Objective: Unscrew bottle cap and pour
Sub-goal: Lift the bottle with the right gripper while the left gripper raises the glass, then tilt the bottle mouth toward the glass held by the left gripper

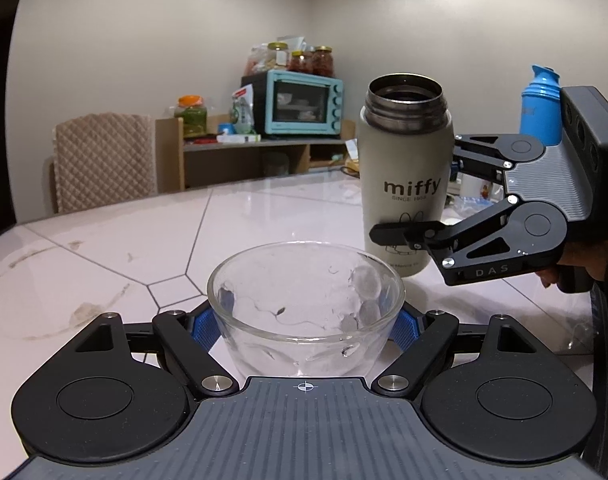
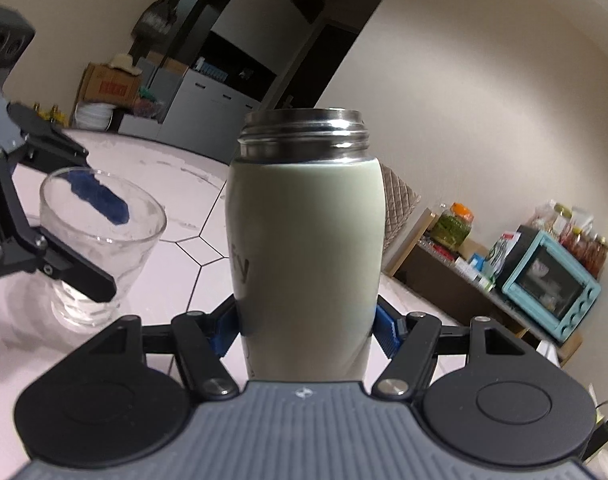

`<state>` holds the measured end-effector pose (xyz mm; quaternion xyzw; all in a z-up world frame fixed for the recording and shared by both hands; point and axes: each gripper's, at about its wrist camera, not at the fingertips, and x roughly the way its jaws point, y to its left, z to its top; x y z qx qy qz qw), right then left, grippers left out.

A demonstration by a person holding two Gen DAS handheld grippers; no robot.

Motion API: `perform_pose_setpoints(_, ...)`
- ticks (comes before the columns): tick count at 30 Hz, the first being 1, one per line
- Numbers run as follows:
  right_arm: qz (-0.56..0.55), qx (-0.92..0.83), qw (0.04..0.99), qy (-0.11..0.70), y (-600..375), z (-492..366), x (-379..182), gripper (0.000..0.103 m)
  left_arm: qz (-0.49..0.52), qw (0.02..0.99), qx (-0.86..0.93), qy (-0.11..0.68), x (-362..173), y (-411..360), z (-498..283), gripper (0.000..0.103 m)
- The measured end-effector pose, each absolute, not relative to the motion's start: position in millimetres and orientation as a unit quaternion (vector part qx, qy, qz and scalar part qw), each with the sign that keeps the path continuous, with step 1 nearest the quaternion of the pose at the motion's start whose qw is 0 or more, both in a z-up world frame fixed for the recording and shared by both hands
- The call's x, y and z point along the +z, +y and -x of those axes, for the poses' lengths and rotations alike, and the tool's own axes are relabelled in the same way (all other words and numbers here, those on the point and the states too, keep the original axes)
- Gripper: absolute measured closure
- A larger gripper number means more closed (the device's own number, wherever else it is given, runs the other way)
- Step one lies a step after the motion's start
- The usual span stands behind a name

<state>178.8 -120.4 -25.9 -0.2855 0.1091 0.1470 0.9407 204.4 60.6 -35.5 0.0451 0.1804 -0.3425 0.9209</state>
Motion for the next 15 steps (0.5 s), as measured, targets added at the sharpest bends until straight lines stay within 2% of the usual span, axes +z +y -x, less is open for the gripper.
perform_pose_setpoints(15, 0.405, 0.133, 0.9, 0.089, -92.6, -166.9, -39.6, 0.033, -0.059, 0.918, -0.347, 0.181, -35.2, 58.9, -202.0, 0.017)
